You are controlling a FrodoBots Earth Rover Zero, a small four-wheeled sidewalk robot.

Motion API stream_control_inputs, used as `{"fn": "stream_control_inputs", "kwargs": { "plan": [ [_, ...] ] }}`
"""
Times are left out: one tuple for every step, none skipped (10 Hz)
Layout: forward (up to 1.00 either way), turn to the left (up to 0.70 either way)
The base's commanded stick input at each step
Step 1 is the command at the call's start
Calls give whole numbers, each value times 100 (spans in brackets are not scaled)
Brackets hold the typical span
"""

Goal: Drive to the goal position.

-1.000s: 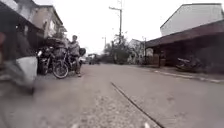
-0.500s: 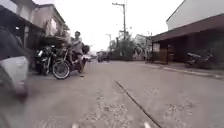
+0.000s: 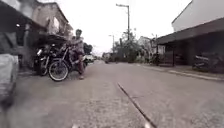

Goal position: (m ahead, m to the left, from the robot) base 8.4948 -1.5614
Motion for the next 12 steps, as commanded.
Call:
{"fn": "stream_control_inputs", "kwargs": {
  "plan": [
    [70,2],
    [70,5],
    [70,13],
    [70,16],
    [70,6],
    [70,0],
    [70,0],
    [70,0],
    [70,8],
    [70,16],
    [70,14],
    [70,14]
  ]
}}
